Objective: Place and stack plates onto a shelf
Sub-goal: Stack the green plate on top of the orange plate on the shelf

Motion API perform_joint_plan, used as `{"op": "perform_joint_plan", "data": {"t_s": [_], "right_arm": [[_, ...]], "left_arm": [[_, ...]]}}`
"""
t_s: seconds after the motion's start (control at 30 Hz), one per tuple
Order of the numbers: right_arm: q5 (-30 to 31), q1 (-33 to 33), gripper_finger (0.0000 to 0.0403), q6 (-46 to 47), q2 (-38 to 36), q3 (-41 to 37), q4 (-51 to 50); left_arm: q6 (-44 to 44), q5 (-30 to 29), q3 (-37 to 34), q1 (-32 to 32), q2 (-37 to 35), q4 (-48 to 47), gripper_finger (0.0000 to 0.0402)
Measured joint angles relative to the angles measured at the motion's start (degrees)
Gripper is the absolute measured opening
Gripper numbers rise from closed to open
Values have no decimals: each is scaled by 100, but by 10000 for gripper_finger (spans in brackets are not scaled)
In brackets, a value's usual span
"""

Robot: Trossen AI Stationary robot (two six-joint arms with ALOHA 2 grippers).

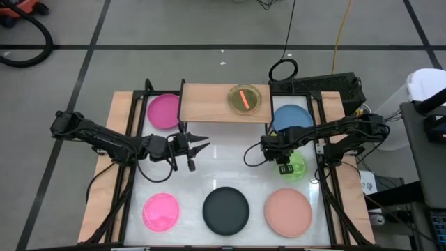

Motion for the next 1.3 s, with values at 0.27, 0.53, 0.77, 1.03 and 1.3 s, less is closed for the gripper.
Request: {"op": "perform_joint_plan", "data": {"t_s": [0.27,0.53,0.77,1.03,1.3], "right_arm": [[389,0,90,-364,0,0,4],[514,-72,119,-637,0,0,158],[346,-405,123,-744,2,2,219],[-111,-763,123,-838,2,-205,289],[-93,-905,120,-871,0,-463,308]], "left_arm": [[-35,-2,2,0,0,0,104],[-46,-2,2,0,0,0,104],[-59,-2,2,0,0,0,104],[-59,-2,2,0,0,2,104],[-57,-2,2,0,0,0,104]]}}
